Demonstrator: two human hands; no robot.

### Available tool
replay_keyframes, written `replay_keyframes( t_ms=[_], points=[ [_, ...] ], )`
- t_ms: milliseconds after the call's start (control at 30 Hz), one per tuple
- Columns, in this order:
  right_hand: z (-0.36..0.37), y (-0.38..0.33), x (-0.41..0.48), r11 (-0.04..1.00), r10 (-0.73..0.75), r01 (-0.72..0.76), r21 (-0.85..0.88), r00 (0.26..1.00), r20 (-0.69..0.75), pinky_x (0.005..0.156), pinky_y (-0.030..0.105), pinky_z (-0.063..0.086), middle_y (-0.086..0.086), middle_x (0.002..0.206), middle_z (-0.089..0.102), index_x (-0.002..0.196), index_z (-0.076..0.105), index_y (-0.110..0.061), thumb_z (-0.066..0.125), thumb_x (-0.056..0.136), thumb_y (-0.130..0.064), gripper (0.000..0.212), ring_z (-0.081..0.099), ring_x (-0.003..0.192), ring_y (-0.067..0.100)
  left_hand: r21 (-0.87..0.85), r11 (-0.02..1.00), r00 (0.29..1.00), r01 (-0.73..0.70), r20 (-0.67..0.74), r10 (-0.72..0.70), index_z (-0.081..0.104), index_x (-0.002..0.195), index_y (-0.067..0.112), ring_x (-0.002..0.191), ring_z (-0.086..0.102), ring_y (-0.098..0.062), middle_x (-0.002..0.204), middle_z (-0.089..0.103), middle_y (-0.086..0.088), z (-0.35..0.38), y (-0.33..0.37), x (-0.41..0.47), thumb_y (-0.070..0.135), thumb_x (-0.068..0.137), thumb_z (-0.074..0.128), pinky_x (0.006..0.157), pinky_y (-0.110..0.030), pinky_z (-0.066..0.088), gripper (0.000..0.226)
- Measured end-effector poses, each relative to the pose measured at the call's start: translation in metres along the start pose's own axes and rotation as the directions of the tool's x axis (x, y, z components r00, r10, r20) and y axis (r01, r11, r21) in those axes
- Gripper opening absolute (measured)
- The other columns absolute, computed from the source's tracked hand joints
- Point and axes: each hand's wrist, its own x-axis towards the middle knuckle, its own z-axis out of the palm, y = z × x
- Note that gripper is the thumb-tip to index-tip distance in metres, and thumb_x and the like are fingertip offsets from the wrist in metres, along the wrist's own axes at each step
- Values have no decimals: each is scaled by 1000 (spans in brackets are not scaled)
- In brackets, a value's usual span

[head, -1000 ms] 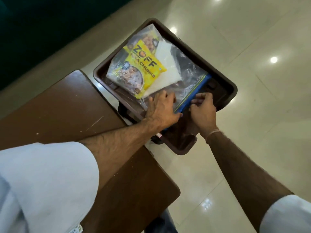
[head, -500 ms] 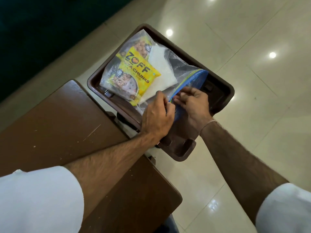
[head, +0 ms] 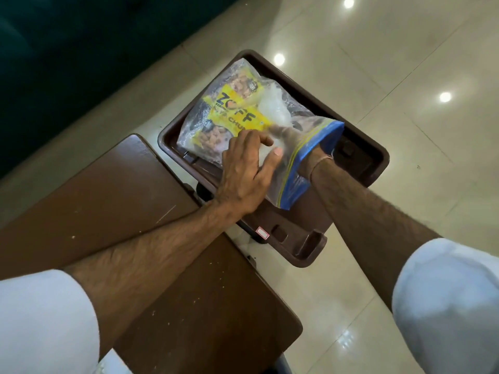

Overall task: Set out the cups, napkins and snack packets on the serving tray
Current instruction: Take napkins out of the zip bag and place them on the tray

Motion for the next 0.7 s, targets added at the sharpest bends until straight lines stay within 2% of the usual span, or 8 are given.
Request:
replay_keyframes(
  t_ms=[67, 100, 167, 233, 300, 400, 533, 700],
  points=[
    [-9, 1, -8, 1000, 11, -11, 1, 997, 71, 60, 23, 55, 5, 87, 62, 116, 54, -6, 52, 100, -5, 16, 63, 70, 16, -15, 999, 999, 51, 9, -51, 57, 116, 15, 114, 47, -15, 123, 56, 2, -4, -4, 6, 45, 98, 42, 100, -38, 35, 39],
    [-12, 0, -13, 1000, 15, -16, 10, 996, 88, 61, 27, 59, 10, 89, 67, 116, 59, -3, 58, 96, -6, 21, 67, 70, 23, -33, 997, 997, 75, 15, -74, 57, 119, 15, 117, 46, -15, 125, 55, 3, -5, -6, 8, 44, 98, 42, 102, -40, 35, 38],
    [-22, 4, -18, 998, -53, 53, -18, 998, 35, 81, 44, 62, 17, 102, 70, 121, 65, 2, 61, 91, -4, 30, 70, 86, 32, -72, 990, 993, 119, 29, -118, 56, 121, 15, 118, 48, -15, 126, 55, 4, -6, -9, 10, 44, 99, 41, 103, -44, 37, 39],
    [-44, 9, -29, 968, -201, 182, -174, 975, -95, 96, 53, 56, 18, 112, 71, 119, 67, 0, 62, 87, 0, 32, 70, 101, 35, -102, 981, 986, 164, 40, -160, 56, 123, 15, 118, 49, -15, 125, 55, 5, -5, -9, 9, 45, 98, 41, 103, -46, 39, 41],
    [-72, 15, -48, 950, -258, 226, -215, 957, -132, 95, 51, 56, 19, 112, 72, 115, 66, -1, 65, 83, -1, 31, 70, 102, 34, -117, 971, 978, 208, 59, -202, 55, 124, 15, 118, 50, -15, 126, 57, 3, -4, -11, 7, 44, 98, 46, 101, -45, 42, 41],
    [-113, 22, -84, 955, -279, 260, -144, 951, -132, 79, 41, 56, 14, 111, 73, 115, 65, -2, 69, 78, -8, 37, 70, 95, 27, -132, 949, 958, 285, 84, -276, 56, 121, 19, 117, 54, -12, 125, 60, 6, -3, -8, -1, 37, 93, 62, 97, -40, 48, 34],
    [-138, 24, -134, 944, -329, 326, -49, 942, -68, 64, 30, 54, 5, 101, 72, 109, 63, -9, 65, 83, -6, 27, 71, 86, 20, -290, 899, 944, 328, 133, -302, 64, 102, 19, 99, 66, -9, 106, 70, 8, -6, 14, -29, 38, 80, 68, 92, -41, 54, 29],
    [-124, 28, -174, 937, -350, 350, 18, 937, 18, 75, 29, 58, 6, 114, 73, 119, 64, -11, 72, 81, -12, 39, 72, 100, 21, -507, 800, 934, 321, 309, -179, 66, 103, 25, 98, 71, -14, 110, 73, 7, -18, 52, -75, 44, 76, 77, 93, -50, 55, 35]
  ],
)
